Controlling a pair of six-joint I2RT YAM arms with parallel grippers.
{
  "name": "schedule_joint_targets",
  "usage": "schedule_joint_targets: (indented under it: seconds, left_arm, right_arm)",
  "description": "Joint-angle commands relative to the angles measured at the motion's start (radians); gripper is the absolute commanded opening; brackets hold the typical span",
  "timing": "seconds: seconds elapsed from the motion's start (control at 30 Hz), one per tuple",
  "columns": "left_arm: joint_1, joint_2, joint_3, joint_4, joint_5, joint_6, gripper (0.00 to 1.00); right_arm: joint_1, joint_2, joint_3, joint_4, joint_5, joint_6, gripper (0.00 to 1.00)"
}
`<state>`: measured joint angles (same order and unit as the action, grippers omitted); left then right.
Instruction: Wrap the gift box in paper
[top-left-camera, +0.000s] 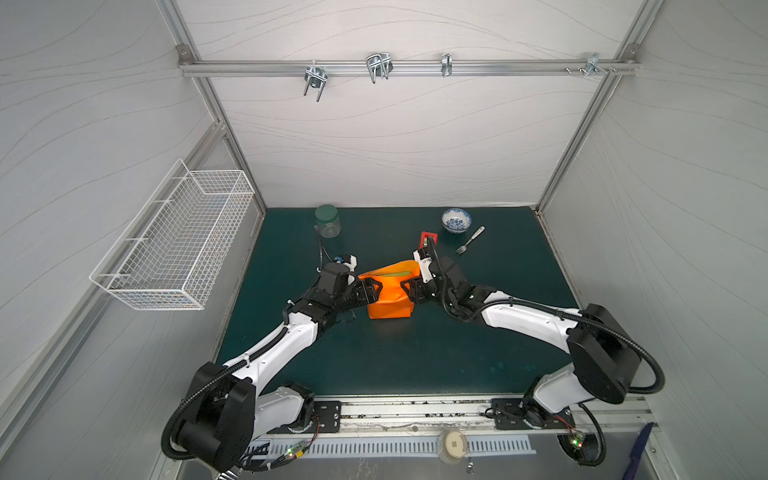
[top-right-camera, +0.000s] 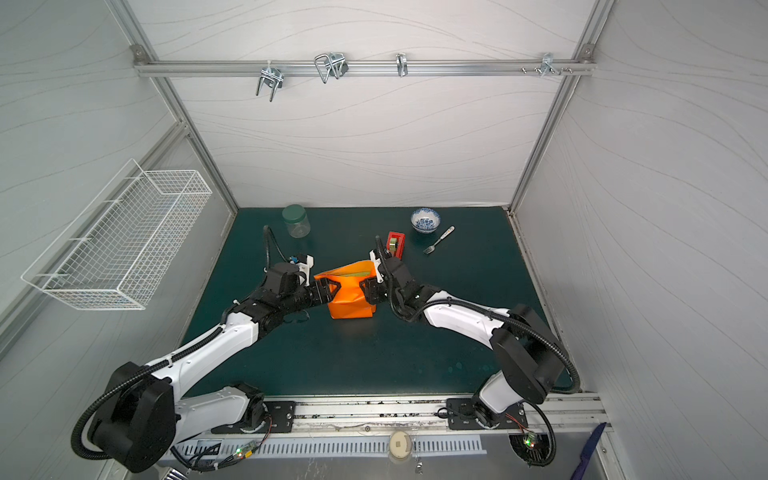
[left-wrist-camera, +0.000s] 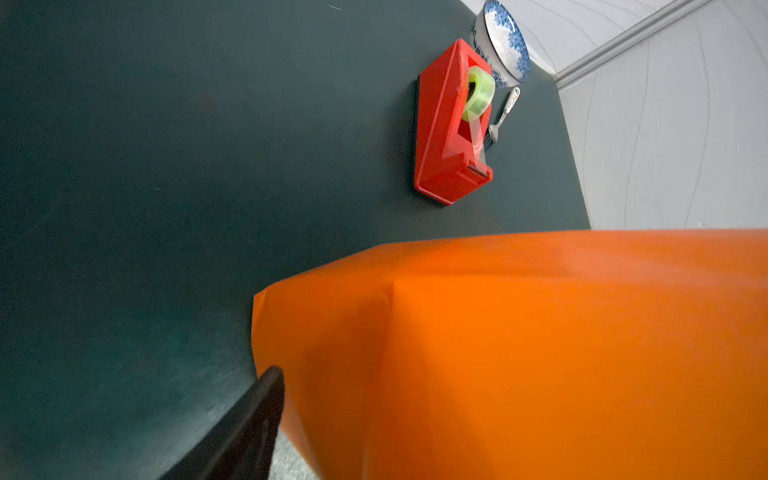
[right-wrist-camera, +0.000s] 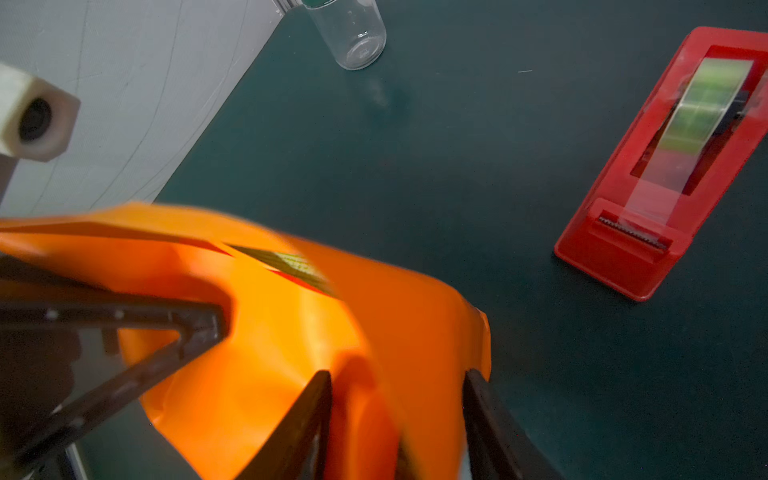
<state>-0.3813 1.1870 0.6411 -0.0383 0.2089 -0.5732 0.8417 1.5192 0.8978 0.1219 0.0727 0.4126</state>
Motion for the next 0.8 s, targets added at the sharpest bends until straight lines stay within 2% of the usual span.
schedule_joint_targets:
  seconds: [0.0,0.2,0.4,0.63,0.77]
  left_arm:
    - [-0.004,0.014,0.039,0.035,-0.076,0.036,0.70]
    - [-0.004,0.028,-0.003,0.055,-0.108,0.056,0.60]
    - [-0.004,0.042,-0.035,0.081,-0.092,0.059,0.53]
    - [-0.004,0.015,-0.018,0.055,-0.115,0.053,0.52]
    - [-0.004,-0.014,0.011,0.007,-0.147,0.044,0.56]
  right_arm:
    - [-0.009,0.021,0.022,-0.059,0.018,-0.050,0.51]
    - [-0.021,0.032,0.057,-0.099,0.030,-0.086,0.52]
    - [-0.023,0.041,0.107,-0.151,0.049,-0.125,0.56]
    - [-0.008,0.065,0.104,-0.175,0.094,-0.161,0.43]
    - [-0.004,0.071,0.102,-0.181,0.112,-0.162,0.37]
